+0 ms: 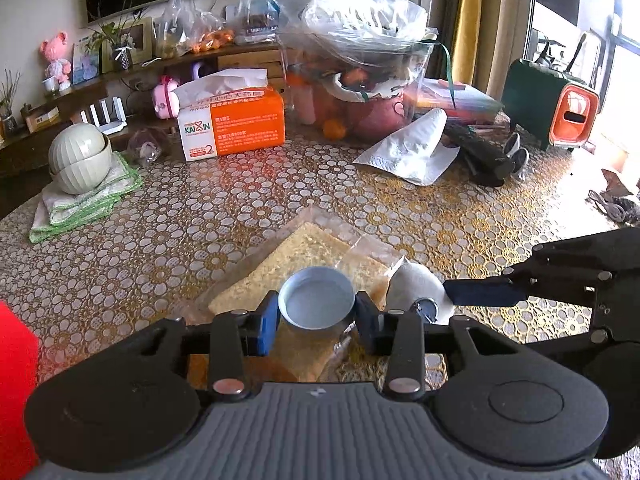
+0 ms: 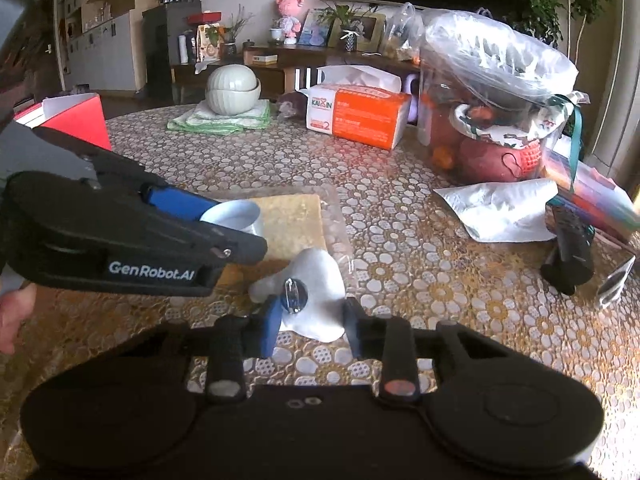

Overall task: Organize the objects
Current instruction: 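Grasp the white bowl with the left tool while the right tool grasps the white toy figure, then carry the bowl and toy figure into the red box and open both tools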

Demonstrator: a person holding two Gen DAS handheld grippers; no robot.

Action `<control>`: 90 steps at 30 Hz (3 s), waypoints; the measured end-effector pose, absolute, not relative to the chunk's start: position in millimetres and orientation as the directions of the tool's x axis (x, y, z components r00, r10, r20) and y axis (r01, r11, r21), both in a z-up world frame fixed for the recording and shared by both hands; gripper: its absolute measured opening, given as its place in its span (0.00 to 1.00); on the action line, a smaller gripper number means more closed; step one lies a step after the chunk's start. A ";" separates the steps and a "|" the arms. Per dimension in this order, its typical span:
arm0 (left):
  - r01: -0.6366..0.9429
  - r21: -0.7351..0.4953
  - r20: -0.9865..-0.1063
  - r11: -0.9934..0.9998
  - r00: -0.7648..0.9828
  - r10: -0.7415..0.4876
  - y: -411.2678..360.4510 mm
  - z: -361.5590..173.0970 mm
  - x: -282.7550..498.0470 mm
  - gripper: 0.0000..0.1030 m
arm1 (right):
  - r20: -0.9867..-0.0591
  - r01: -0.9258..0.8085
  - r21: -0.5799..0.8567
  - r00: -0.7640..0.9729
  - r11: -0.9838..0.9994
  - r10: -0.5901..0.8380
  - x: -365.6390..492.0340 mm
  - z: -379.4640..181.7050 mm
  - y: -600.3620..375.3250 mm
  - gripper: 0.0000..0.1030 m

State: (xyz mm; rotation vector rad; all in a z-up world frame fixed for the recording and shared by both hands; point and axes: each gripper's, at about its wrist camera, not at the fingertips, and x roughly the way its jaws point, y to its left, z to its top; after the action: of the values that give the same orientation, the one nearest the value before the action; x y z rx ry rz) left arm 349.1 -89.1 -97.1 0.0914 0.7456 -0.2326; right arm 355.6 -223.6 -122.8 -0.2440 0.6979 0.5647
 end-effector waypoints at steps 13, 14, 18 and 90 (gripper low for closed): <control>0.249 -0.025 -0.682 0.968 0.704 -0.199 -67.3 -68.4 303.3 0.38 | -0.649 -0.536 0.017 0.636 0.844 0.417 317.3 -88.6 -230.8 0.30; 0.251 -0.030 -0.680 0.968 0.704 -0.203 -64.5 -65.7 298.8 0.38 | -0.649 -0.536 0.020 0.636 0.844 0.418 312.4 -84.0 -230.2 0.30; 0.246 -0.037 -0.673 0.969 0.710 -0.206 -53.4 -53.1 279.5 0.38 | -0.651 -0.536 0.033 0.629 0.844 0.425 294.4 -68.7 -224.3 0.30; -0.115 0.138 -0.701 0.984 0.691 0.179 279.2 -26.0 214.6 0.38 | -0.709 -0.752 0.002 0.464 0.659 0.532 245.1 -29.9 107.1 0.30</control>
State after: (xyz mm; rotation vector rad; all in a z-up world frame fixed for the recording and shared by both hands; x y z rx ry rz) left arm 214.6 279.2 -26.0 0.0854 0.7917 0.1644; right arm 245.1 107.1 -29.9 -0.3330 0.7395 0.8067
